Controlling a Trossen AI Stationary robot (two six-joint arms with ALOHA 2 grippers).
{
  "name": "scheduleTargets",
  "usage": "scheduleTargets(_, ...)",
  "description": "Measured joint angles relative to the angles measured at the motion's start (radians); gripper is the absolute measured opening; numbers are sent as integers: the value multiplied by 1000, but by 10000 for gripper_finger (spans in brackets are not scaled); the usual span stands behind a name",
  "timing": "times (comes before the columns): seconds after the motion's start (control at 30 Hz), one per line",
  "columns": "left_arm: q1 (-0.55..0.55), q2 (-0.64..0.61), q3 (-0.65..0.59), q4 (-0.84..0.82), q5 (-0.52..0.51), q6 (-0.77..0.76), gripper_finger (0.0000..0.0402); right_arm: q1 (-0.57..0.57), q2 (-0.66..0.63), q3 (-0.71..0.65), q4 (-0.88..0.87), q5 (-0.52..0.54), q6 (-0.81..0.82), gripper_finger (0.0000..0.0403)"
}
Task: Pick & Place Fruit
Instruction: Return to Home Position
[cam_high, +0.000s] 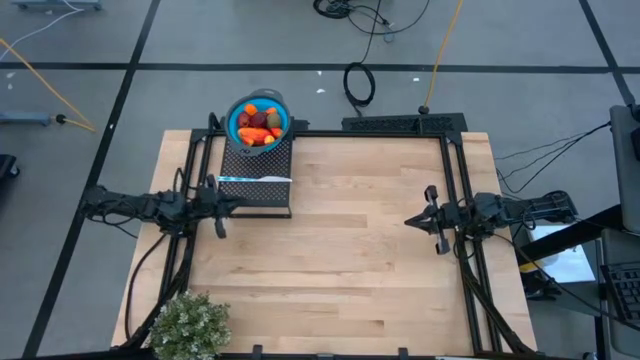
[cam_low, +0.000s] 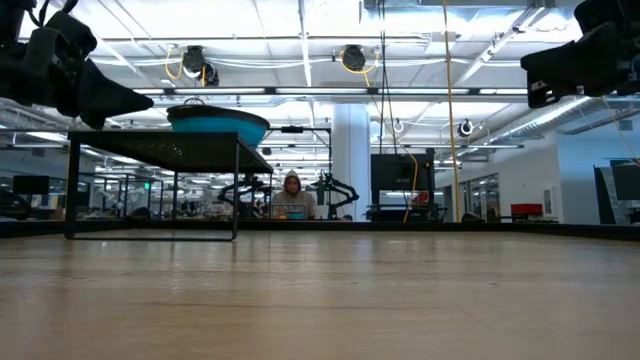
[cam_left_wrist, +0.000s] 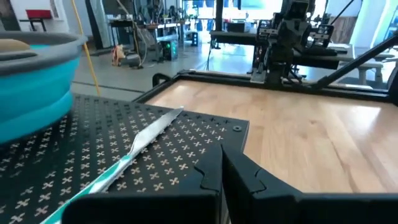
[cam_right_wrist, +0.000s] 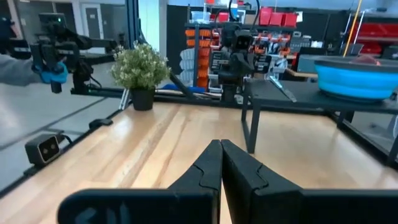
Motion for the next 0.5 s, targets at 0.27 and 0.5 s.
scheduleTargets(0.27,0,0,0,0,0,1,19,0,0,0,4,-5,174,0)
scheduleTargets(0.5,0,0,0,0,0,6,14,0,0,0,57,-7,146,0)
